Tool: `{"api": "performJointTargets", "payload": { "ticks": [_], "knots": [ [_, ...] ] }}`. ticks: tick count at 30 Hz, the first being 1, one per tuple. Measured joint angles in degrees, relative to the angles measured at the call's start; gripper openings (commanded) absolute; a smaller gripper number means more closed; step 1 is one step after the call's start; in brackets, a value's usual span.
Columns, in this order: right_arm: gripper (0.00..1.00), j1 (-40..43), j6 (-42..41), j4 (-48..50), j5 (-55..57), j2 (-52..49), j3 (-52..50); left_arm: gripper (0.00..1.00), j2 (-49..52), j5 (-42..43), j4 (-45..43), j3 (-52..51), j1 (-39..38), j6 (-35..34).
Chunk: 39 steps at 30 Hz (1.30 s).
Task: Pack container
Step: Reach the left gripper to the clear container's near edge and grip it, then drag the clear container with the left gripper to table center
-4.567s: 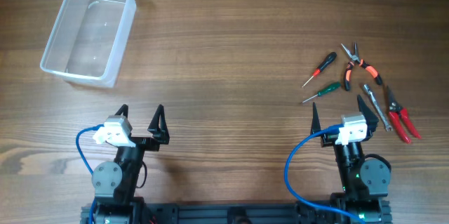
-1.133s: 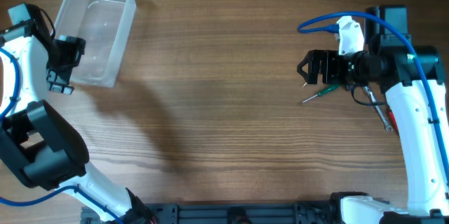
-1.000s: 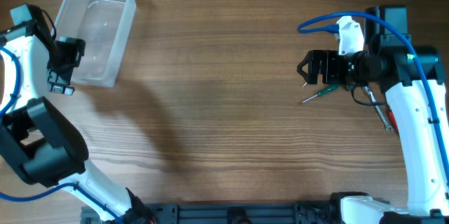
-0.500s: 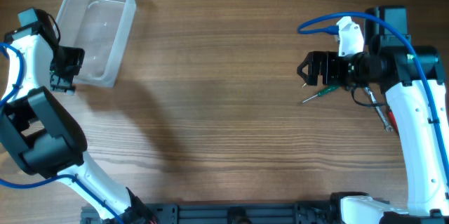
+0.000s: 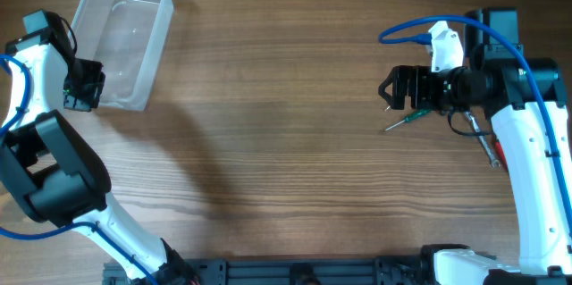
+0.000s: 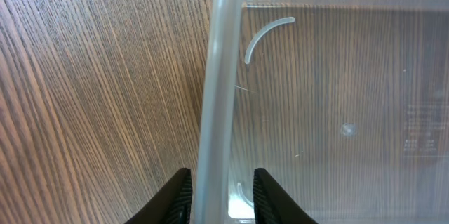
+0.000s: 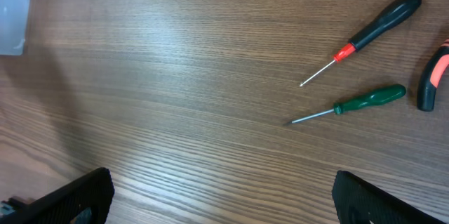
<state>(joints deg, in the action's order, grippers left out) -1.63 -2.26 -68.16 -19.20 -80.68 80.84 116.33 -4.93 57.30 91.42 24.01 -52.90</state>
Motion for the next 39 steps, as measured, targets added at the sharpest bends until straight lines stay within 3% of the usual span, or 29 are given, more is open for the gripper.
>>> {"api": "performJointTargets", "payload": {
  "ticks": [3, 10, 11, 23, 31, 39],
  "knots": [
    [1.0, 0.0, 0.0, 0.0, 0.0, 0.0, 0.0, 0.13, 0.0, 0.0, 0.0, 0.0, 0.0, 0.1],
    [1.0, 0.0, 0.0, 0.0, 0.0, 0.0, 0.0, 0.11, 0.0, 0.3, 0.0, 0.0, 0.0, 0.0],
    [1.0, 0.0, 0.0, 0.0, 0.0, 0.0, 0.0, 0.04, 0.0, 0.5, 0.0, 0.0, 0.0, 0.0],
    [1.0, 0.0, 0.0, 0.7, 0.0, 0.0, 0.0, 0.04, -0.6, 4.0, -0.3, 0.0, 0.0, 0.8],
    [1.0, 0.0, -4.7, 6.0, 6.2, 0.3, 2.8, 0.04, -12.1, 4.7, 0.8, 0.5, -6.5, 14.3],
    [1.0, 0.1, -6.9, 5.3, 10.4, 3.2, 8.6, 0.04, -20.4, 8.4, 2.7, 1.9, -26.4, 31.4]
  ]
}}
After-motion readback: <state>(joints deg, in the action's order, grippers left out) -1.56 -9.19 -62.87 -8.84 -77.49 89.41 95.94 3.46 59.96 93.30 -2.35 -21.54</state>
